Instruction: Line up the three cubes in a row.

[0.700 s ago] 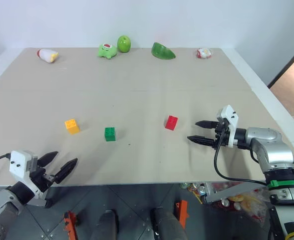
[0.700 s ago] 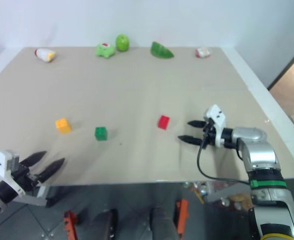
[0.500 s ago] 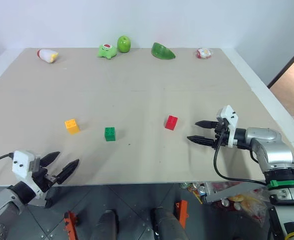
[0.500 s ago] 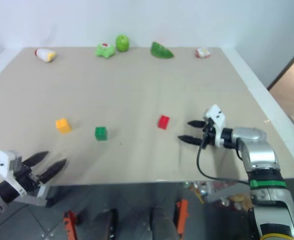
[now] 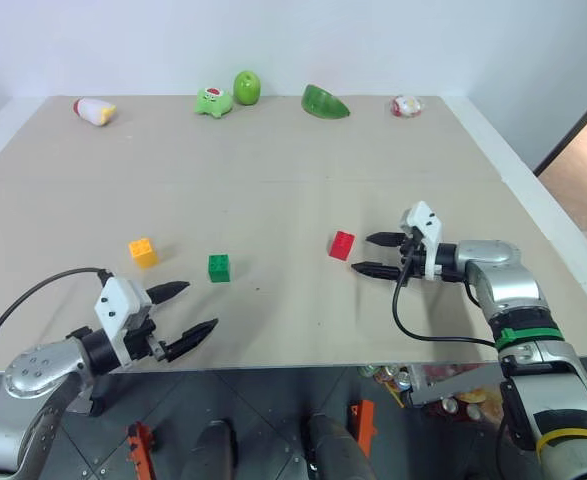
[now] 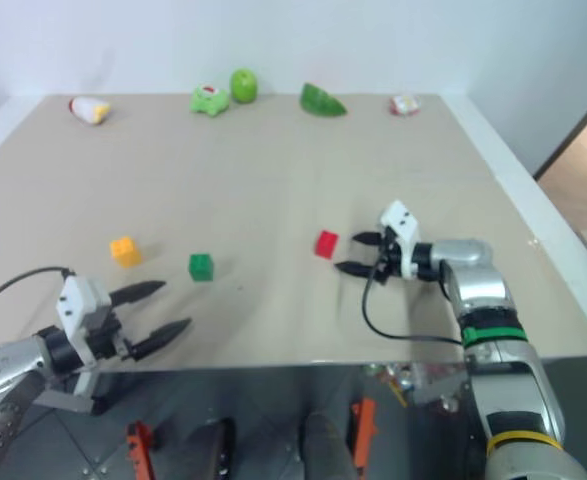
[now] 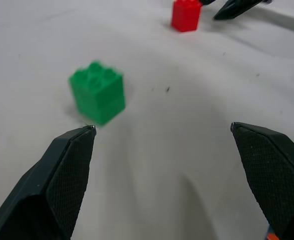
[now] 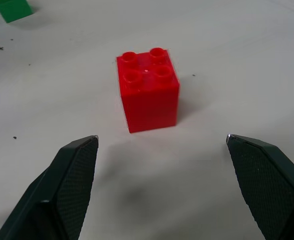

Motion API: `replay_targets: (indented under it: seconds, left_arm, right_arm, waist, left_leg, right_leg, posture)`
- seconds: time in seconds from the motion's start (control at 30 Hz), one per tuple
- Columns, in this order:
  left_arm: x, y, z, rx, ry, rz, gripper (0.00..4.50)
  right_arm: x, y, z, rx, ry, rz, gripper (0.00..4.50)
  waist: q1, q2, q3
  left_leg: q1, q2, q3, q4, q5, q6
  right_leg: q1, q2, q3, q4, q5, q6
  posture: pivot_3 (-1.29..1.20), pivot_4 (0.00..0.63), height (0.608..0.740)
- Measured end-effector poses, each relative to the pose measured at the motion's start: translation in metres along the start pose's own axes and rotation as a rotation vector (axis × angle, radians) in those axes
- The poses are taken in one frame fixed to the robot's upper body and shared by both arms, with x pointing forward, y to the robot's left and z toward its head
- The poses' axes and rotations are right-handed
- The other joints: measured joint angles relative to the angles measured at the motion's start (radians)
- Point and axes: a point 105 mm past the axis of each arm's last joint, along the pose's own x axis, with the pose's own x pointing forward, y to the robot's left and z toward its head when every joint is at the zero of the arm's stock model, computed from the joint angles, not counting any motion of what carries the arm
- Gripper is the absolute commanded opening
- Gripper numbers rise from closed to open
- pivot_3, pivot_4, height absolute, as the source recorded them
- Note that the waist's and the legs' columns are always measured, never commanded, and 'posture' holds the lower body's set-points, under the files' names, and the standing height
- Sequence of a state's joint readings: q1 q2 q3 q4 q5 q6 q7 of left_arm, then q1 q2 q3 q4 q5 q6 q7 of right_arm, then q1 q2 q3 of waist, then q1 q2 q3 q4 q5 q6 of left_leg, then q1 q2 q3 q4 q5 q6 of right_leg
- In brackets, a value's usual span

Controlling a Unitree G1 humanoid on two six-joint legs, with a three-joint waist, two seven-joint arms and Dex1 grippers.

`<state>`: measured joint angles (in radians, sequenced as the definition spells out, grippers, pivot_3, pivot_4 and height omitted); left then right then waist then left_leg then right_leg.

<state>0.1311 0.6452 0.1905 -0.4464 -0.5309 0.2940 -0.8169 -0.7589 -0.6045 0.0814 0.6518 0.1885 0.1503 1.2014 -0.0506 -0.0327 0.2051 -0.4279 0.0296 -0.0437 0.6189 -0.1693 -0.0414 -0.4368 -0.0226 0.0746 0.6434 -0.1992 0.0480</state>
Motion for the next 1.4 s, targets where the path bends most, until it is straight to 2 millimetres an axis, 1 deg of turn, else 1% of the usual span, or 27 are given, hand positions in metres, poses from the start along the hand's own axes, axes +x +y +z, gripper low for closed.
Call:
replay_targets:
  seconds: [0.1, 0.27, 0.43, 0.57, 0.6, 0.63, 0.73, 0.77, 0.9, 1.03, 1.17, 1.23, 1.3, 1.4]
  left_arm:
    - [0.003, 0.001, 0.002, 0.003, -0.005, -0.005, 4.47]
    - [0.006, 0.000, -0.003, -0.018, 0.000, -0.007, 4.47]
    - [0.007, 0.000, -0.004, -0.033, -0.010, 0.011, 4.47]
    - [0.007, 0.000, -0.006, -0.037, -0.009, 0.025, 4.50]
    - [0.006, 0.000, -0.007, -0.041, -0.008, 0.029, 4.50]
    - [0.006, 0.000, -0.008, -0.043, -0.008, 0.031, 4.50]
    - [0.006, 0.000, -0.008, -0.045, -0.007, 0.035, 4.50]
    - [0.006, 0.000, -0.008, -0.045, -0.007, 0.035, 4.50]
    - [0.006, 0.001, -0.008, -0.045, -0.008, 0.047, 4.50]
    - [0.006, 0.002, -0.008, -0.043, -0.009, 0.046, 4.50]
    - [0.004, 0.002, -0.005, -0.042, -0.012, 0.028, 4.50]
    - [0.002, 0.003, -0.003, -0.040, -0.010, 0.025, 4.50]
    - [0.001, 0.005, -0.002, -0.037, -0.005, 0.010, 4.50]
    - [0.000, 0.007, 0.000, -0.034, -0.009, 0.002, 4.50]
  right_arm:
    - [0.006, 0.002, 0.001, -0.004, -0.004, 0.027, 4.26]
    - [0.021, 0.005, 0.004, -0.020, -0.003, 0.059, 4.26]
    - [0.029, 0.004, 0.007, -0.022, -0.012, 0.068, 4.26]
    - [0.033, 0.004, 0.006, -0.018, -0.010, 0.077, 3.09]
    - [0.033, 0.004, 0.004, -0.010, -0.009, 0.078, 2.62]
    - [0.034, 0.005, 0.003, -0.005, -0.008, 0.080, 2.37]
    - [0.035, 0.007, 0.003, -0.002, -0.011, 0.097, 1.30]
    - [0.035, 0.007, 0.003, -0.002, -0.012, 0.104, 1.24]
    - [0.035, 0.011, 0.004, -0.004, -0.014, 0.140, 1.24]
    - [0.033, 0.019, 0.009, -0.016, -0.022, 0.211, 1.24]
    - [0.012, 0.032, 0.009, -0.052, -0.003, 0.334, 1.24]
    - [0.007, 0.036, 0.007, -0.079, 0.012, 0.359, 1.24]
    - [0.009, 0.044, 0.003, -0.095, 0.035, 0.389, 1.24]
    - [0.011, 0.047, 0.001, -0.099, 0.045, 0.405, 1.24]
  waist:
    - [0.000, 0.000, 0.000]
    - [-0.001, 0.000, 0.000]
    - [-0.001, 0.000, 0.000]
    - [-0.001, 0.000, 0.000]
    - [-0.001, 0.000, 0.000]
    - [-0.001, 0.000, 0.000]
    - [-0.001, 0.000, 0.000]
    - [-0.001, 0.000, 0.000]
    - [-0.001, 0.000, 0.000]
    - [-0.001, 0.000, 0.000]
    - [0.002, 0.000, 0.000]
    - [0.002, 0.000, 0.000]
    - [-0.002, 0.000, 0.000]
    - [-0.005, 0.000, 0.000]
  left_leg:
    - [0.000, 0.000, 0.000, 0.000, 0.000, 0.000]
    - [0.001, 0.000, 0.000, 0.000, 0.000, 0.000]
    - [0.002, 0.000, 0.000, 0.001, 0.000, 0.000]
    - [0.002, 0.000, 0.000, 0.001, 0.000, 0.000]
    - [0.002, 0.000, 0.000, 0.001, 0.000, 0.000]
    - [0.002, 0.000, 0.000, 0.001, 0.000, 0.000]
    - [0.002, 0.000, 0.000, 0.001, 0.000, 0.000]
    - [0.002, 0.000, 0.000, 0.001, 0.000, 0.000]
    - [0.003, 0.000, 0.000, 0.001, 0.000, 0.000]
    - [0.003, 0.000, 0.000, 0.001, 0.000, 0.000]
    - [0.003, 0.000, -0.001, 0.001, 0.000, 0.000]
    - [0.003, 0.000, 0.000, 0.001, 0.000, 0.000]
    - [0.004, 0.001, 0.000, 0.001, 0.000, 0.000]
    - [0.004, 0.001, 0.000, 0.001, 0.001, 0.000]
  right_leg:
    - [0.000, 0.000, 0.000, 0.001, 0.000, 0.000]
    - [0.000, 0.000, 0.000, 0.002, 0.001, -0.001]
    - [0.001, 0.000, 0.000, 0.002, 0.001, -0.001]
    - [0.001, 0.000, 0.000, 0.002, 0.001, 0.000]
    - [0.001, 0.000, 0.000, 0.003, 0.001, 0.000]
    - [0.001, 0.000, 0.000, 0.003, 0.001, 0.000]
    - [0.001, 0.000, 0.000, 0.003, 0.001, 0.000]
    - [0.001, 0.000, 0.000, 0.003, 0.001, -0.001]
    - [0.001, 0.000, 0.000, 0.003, 0.001, -0.001]
    - [0.001, 0.000, 0.000, 0.003, 0.001, -0.001]
    - [0.002, 0.000, 0.000, 0.003, 0.001, 0.000]
    - [0.002, 0.000, 0.000, 0.003, 0.001, 0.000]
    - [0.002, 0.001, 0.000, 0.003, 0.001, -0.001]
    - [0.002, 0.001, 0.000, 0.004, 0.001, -0.001]
  posture:
    - [0.00, 0.150, 0.733]
    - [0.00, 0.150, 0.733]
    - [0.00, 0.150, 0.733]
    - [0.00, 0.150, 0.733]
    - [0.00, 0.150, 0.733]
    - [0.00, 0.150, 0.733]
    - [0.00, 0.150, 0.733]
    - [0.00, 0.150, 0.733]
    - [0.00, 0.150, 0.733]
    - [0.00, 0.150, 0.733]
    - [0.00, 0.150, 0.733]
    - [0.00, 0.150, 0.733]
    - [0.00, 0.150, 0.733]
    - [0.00, 0.150, 0.733]
